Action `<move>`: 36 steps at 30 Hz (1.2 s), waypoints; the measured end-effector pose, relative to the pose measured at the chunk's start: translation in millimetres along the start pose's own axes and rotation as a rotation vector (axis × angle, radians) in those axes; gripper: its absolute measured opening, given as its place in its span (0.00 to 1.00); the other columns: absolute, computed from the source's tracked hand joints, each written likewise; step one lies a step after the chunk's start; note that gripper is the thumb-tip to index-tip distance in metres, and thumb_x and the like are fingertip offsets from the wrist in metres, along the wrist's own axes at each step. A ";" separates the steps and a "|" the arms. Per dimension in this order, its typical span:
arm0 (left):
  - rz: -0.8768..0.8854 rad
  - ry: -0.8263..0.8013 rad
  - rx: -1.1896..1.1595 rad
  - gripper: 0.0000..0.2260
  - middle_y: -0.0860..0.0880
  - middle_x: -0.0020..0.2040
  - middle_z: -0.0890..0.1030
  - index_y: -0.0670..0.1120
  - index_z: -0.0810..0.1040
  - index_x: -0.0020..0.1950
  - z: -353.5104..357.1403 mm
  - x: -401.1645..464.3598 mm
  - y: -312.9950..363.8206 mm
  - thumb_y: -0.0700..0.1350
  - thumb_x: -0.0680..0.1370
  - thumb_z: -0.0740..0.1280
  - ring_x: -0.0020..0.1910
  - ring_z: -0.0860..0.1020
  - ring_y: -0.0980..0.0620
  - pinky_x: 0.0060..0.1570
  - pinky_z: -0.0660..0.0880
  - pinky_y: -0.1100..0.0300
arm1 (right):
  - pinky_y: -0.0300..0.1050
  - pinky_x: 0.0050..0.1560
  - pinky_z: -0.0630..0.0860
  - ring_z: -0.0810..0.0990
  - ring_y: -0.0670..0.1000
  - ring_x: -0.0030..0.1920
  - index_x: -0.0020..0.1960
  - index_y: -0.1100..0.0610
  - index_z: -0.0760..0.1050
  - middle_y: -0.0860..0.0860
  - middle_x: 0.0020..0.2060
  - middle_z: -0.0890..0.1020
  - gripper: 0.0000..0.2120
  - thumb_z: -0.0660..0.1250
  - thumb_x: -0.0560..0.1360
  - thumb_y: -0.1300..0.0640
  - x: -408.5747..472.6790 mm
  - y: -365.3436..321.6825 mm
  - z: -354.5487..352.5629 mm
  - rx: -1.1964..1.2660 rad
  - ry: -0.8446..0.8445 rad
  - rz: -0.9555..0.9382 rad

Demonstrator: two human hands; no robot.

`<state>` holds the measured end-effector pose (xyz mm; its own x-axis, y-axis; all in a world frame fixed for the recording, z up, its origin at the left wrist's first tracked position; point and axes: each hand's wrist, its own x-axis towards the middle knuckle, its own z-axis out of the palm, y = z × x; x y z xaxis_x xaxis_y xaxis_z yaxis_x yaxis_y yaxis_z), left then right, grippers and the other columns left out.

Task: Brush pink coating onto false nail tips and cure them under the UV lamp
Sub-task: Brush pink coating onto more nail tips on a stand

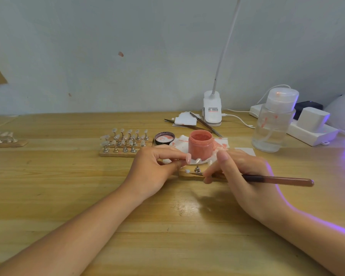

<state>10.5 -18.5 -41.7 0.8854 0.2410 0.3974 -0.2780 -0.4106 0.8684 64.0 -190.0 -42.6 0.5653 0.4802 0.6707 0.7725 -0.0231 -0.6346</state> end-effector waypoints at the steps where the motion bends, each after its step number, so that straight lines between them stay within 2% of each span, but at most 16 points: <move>1: 0.000 0.002 0.005 0.09 0.59 0.36 0.82 0.51 0.83 0.37 -0.1 0.1 0.0 0.36 0.68 0.71 0.40 0.80 0.57 0.41 0.75 0.54 | 0.36 0.43 0.70 0.78 0.42 0.37 0.36 0.54 0.80 0.44 0.32 0.81 0.19 0.55 0.77 0.50 -0.2 -0.1 0.0 -0.006 0.012 -0.020; 4: -0.001 0.017 0.027 0.08 0.57 0.38 0.83 0.50 0.84 0.38 -0.2 0.6 -1.4 0.36 0.69 0.72 0.42 0.80 0.55 0.42 0.75 0.52 | 0.36 0.43 0.70 0.77 0.43 0.40 0.39 0.55 0.82 0.44 0.36 0.81 0.19 0.55 0.76 0.49 1.8 1.0 1.4 -0.091 0.023 -0.031; 8: -0.001 0.023 0.052 0.11 0.60 0.36 0.82 0.52 0.83 0.37 -0.7 0.3 -0.8 0.35 0.69 0.72 0.39 0.78 0.60 0.39 0.74 0.59 | 0.37 0.42 0.70 0.76 0.41 0.36 0.35 0.55 0.80 0.43 0.31 0.79 0.23 0.54 0.78 0.46 0.8 2.3 1.9 -0.080 0.001 -0.088; 12: -0.003 0.036 0.077 0.08 0.57 0.37 0.82 0.49 0.84 0.38 -0.8 0.0 -0.8 0.36 0.68 0.72 0.40 0.79 0.59 0.40 0.75 0.60 | 0.35 0.43 0.70 0.76 0.42 0.40 0.40 0.53 0.81 0.38 0.35 0.78 0.17 0.56 0.77 0.49 2.8 3.2 3.2 -0.123 0.018 -0.077; 16: -0.003 0.023 0.070 0.10 0.60 0.36 0.82 0.52 0.83 0.37 -0.9 -0.6 0.3 0.35 0.68 0.72 0.39 0.78 0.61 0.38 0.73 0.63 | 0.37 0.43 0.69 0.76 0.40 0.36 0.35 0.55 0.80 0.42 0.31 0.79 0.22 0.55 0.78 0.48 1.4 4.3 2.2 -0.091 0.011 -0.115; 20: -0.009 0.037 0.084 0.11 0.57 0.36 0.82 0.52 0.84 0.37 -0.6 -0.2 -0.3 0.35 0.68 0.73 0.39 0.79 0.57 0.38 0.73 0.63 | 0.33 0.44 0.68 0.74 0.39 0.40 0.40 0.52 0.81 0.36 0.35 0.76 0.16 0.57 0.77 0.50 3.4 3.7 4.7 -0.161 0.018 -0.132; 24: -0.011 0.026 0.083 0.11 0.60 0.34 0.81 0.52 0.83 0.37 -0.9 -0.9 1.3 0.35 0.68 0.73 0.38 0.78 0.59 0.37 0.72 0.65 | 0.36 0.42 0.68 0.74 0.40 0.36 0.36 0.55 0.81 0.42 0.31 0.78 0.21 0.55 0.78 0.49 2.4 4.5 3.5 -0.106 0.010 -0.148; 27: -0.009 0.030 0.097 0.11 0.59 0.34 0.81 0.52 0.83 0.37 -1.3 -1.1 2.1 0.34 0.68 0.73 0.37 0.77 0.61 0.36 0.71 0.67 | 0.33 0.43 0.67 0.73 0.36 0.39 0.39 0.47 0.79 0.34 0.35 0.74 0.14 0.56 0.77 0.51 4.1 2.5 4.4 -0.162 0.012 -0.149; 28: -0.010 0.028 0.101 0.11 0.58 0.35 0.81 0.52 0.83 0.37 -1.2 -1.3 2.4 0.34 0.68 0.73 0.37 0.77 0.61 0.36 0.71 0.67 | 0.33 0.43 0.67 0.73 0.36 0.39 0.40 0.47 0.79 0.35 0.34 0.75 0.14 0.56 0.77 0.50 4.3 2.5 4.6 -0.162 0.001 -0.143; 31: -0.011 0.017 0.095 0.11 0.60 0.34 0.81 0.51 0.83 0.36 -1.3 -1.6 3.1 0.35 0.68 0.73 0.36 0.76 0.63 0.36 0.71 0.67 | 0.36 0.42 0.68 0.75 0.40 0.36 0.35 0.54 0.80 0.41 0.30 0.78 0.23 0.53 0.79 0.46 2.8 4.0 3.8 -0.105 -0.002 -0.134; 34: -0.009 0.024 0.102 0.10 0.60 0.33 0.80 0.51 0.83 0.38 -1.6 -1.1 2.6 0.35 0.68 0.73 0.35 0.76 0.64 0.36 0.70 0.67 | 0.34 0.44 0.67 0.74 0.38 0.38 0.38 0.48 0.79 0.37 0.33 0.76 0.17 0.55 0.78 0.49 3.8 2.0 4.5 -0.134 0.017 -0.132; 36: -0.006 0.023 0.106 0.10 0.60 0.33 0.80 0.51 0.83 0.37 -1.3 -1.1 2.5 0.35 0.68 0.73 0.36 0.76 0.64 0.35 0.70 0.68 | 0.33 0.43 0.68 0.74 0.38 0.38 0.37 0.50 0.80 0.37 0.33 0.77 0.17 0.56 0.77 0.50 4.1 2.3 4.5 -0.129 0.006 -0.116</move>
<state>8.3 -18.7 -39.6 0.8780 0.2632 0.3997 -0.2307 -0.4990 0.8353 66.8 -184.1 -43.1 0.4714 0.4810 0.7392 0.8633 -0.0805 -0.4982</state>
